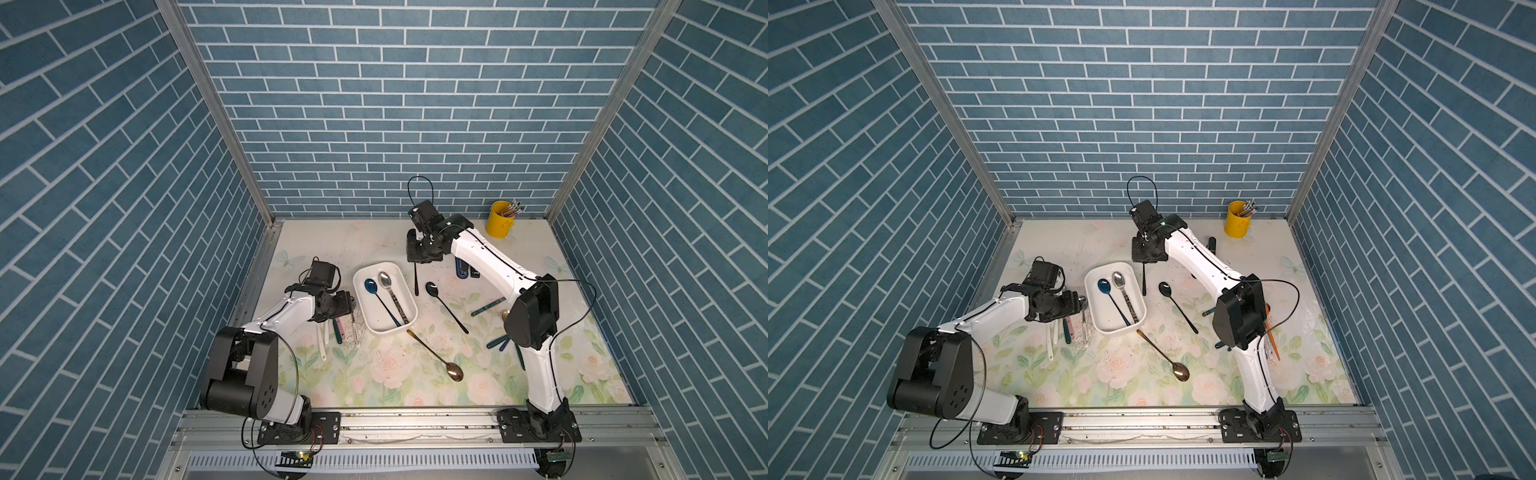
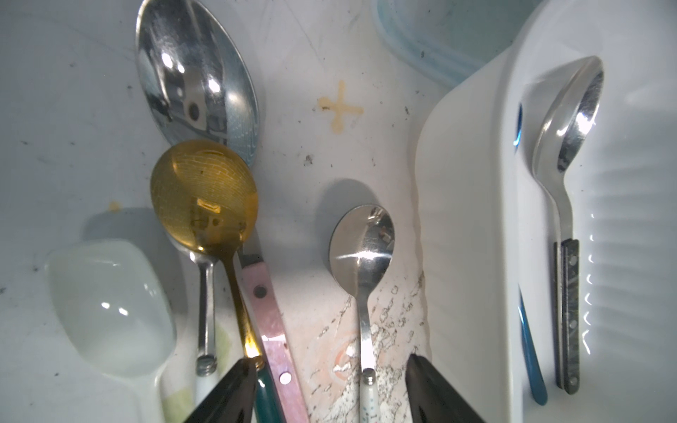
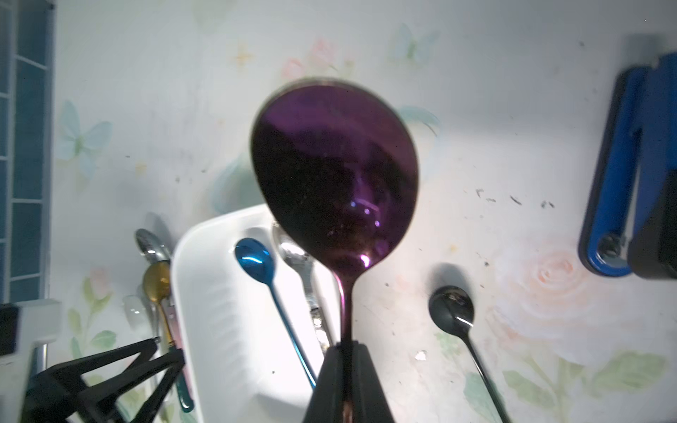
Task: Put the spoon into the storage box
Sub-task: Place the spoon in the storage box, then adjust the storage box at the center of the board.
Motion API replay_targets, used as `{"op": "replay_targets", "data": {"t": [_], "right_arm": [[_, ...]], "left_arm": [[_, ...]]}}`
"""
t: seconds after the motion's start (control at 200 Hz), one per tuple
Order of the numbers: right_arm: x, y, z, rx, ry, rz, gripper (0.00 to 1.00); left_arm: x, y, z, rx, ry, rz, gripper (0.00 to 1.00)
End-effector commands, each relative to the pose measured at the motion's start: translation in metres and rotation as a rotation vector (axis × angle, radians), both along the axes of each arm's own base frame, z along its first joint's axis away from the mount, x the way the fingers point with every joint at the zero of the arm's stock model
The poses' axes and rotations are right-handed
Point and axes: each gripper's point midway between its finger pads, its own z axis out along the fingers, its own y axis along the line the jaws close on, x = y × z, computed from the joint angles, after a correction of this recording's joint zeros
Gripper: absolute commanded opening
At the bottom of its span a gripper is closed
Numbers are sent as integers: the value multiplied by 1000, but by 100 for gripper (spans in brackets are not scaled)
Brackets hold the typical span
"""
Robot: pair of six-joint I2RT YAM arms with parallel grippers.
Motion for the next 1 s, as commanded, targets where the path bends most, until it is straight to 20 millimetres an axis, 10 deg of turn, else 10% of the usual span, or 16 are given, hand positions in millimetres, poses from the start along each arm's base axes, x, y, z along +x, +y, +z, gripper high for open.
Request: {"op": "replay_targets", "data": {"t": [0.0,0.995], "right_arm": [[-15,11,-26,-66,75,84,6],[-59,28,-158,-262,283,257,5]], "left_arm": [[0,-2,-2,7,18,-16,70],[10,-20,5,21,31,-76,70]]}}
